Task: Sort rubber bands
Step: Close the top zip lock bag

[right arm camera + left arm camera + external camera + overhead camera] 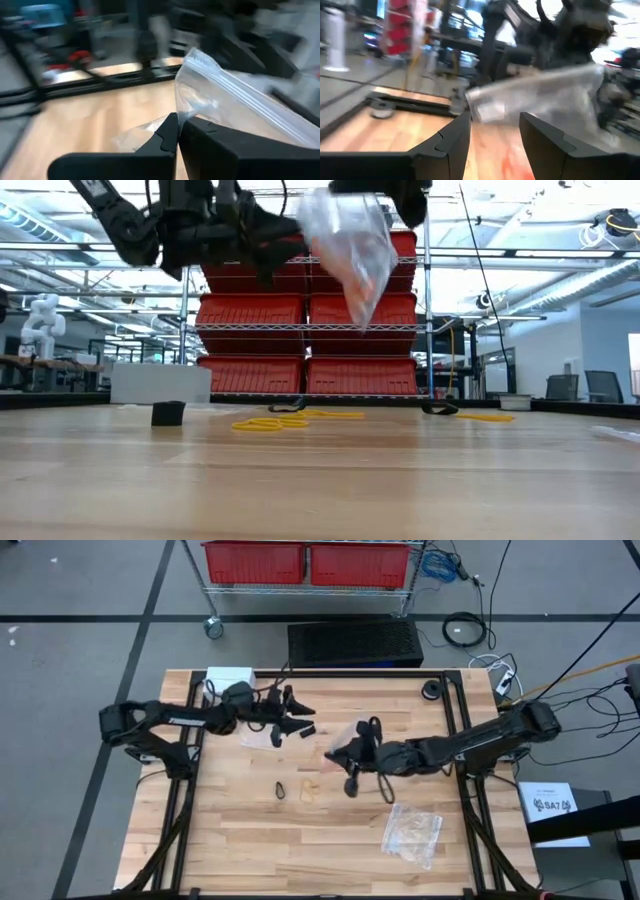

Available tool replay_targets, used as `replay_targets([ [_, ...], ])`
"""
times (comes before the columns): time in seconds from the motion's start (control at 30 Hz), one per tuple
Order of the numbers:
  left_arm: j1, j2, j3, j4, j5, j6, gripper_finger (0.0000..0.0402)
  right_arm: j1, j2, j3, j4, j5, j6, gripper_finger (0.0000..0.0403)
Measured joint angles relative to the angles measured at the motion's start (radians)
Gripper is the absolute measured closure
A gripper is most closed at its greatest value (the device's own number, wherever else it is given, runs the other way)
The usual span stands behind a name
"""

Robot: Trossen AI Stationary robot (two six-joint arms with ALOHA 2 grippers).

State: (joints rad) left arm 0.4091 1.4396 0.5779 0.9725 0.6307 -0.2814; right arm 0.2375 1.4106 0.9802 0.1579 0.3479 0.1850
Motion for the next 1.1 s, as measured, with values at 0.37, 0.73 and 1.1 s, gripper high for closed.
replay_targets([
  [0.37,-0.069,0.362,0.043,0.585,0.194,-0.345,0.0226,0.0,-0.093,0.0,-0.002,-0.339,-0.12,0.0403],
  [0.73,-0.16,0.48,0.241,0.588,0.272,-0.417,0.0226,0.0,-0.093,0.0,0.041,-0.515,-0.178,0.0403],
  [1.1,-0.162,0.476,0.282,0.588,0.326,-0.389,0.0226,0.02,-0.093,0.0,0.056,-0.567,-0.208,0.0403],
])
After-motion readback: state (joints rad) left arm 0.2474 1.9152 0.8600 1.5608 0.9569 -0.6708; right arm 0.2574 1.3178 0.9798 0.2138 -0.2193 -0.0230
